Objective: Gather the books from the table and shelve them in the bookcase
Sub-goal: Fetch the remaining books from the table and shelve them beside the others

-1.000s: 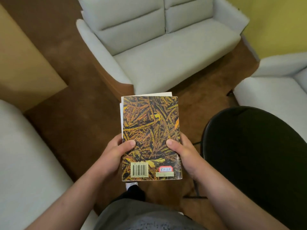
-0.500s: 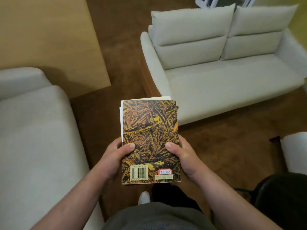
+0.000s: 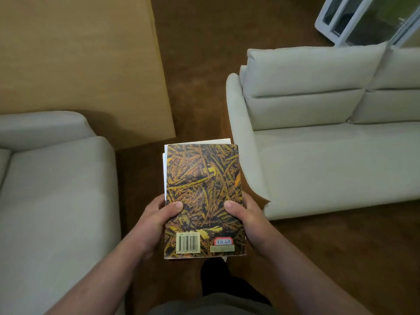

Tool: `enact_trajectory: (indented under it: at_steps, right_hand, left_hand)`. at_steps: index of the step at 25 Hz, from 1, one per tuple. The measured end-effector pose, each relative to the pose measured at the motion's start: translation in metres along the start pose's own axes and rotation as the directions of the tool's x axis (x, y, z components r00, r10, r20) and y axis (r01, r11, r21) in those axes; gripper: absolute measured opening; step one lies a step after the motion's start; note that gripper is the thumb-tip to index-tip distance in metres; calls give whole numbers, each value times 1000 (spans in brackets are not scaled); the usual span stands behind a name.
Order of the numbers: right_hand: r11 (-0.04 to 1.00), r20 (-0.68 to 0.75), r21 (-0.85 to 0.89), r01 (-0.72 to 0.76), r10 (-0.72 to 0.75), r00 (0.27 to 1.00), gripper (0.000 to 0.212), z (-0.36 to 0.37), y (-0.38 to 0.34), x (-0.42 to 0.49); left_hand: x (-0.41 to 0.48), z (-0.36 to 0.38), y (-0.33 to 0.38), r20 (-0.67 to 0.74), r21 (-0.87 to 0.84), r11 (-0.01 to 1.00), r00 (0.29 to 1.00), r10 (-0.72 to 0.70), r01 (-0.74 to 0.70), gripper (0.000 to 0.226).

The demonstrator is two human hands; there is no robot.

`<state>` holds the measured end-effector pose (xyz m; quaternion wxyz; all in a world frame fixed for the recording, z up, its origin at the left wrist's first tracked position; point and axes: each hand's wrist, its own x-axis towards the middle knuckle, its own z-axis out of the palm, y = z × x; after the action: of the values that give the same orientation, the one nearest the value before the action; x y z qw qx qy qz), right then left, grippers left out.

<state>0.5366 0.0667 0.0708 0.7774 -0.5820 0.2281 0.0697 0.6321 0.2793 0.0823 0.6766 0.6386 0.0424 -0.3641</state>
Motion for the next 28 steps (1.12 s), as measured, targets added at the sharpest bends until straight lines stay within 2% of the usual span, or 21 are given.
enact_trajectory:
  at_steps: [3, 7, 12, 16, 20, 22, 26, 28]
  right_hand:
    - [999, 41, -27, 20, -19, 999, 78, -16, -38, 52]
    - [999, 64, -36, 0, 2, 998, 80, -23, -73, 110]
    - [999, 67, -26, -20, 22, 998, 78, -19, -114, 196]
    - [998, 29, -67, -9, 11, 1000, 83, -11, -148, 276]
    - [998, -16, -60, -20, 19, 1000, 84, -3, -188, 359]
    - [999, -45, -26, -28, 26, 999, 80, -1, -206, 390]
    - [998, -118, 55, -27, 33, 992, 74, -6, -239, 444]
    - [995, -159, 96, -29, 44, 986, 76, -19, -256, 468]
  left_hand:
    - [43, 9, 34, -17, -6, 1000, 1000, 13, -13, 82]
    - [86, 13, 76, -39, -9, 999, 999, 31, -31, 110]
    - [160, -4, 134, -55, -7, 999, 998, 31, -31, 115]
    - [236, -28, 179, -45, -14, 1000, 999, -11, 10, 97]
    - [324, -53, 236, 13, -5, 998, 998, -69, 69, 116]
    - [361, -58, 263, 45, 27, 996, 996, -82, 81, 109]
    - [427, -53, 309, 76, 83, 990, 990, -119, 113, 71]
    - [461, -43, 327, 88, 122, 984, 986, -139, 128, 68]
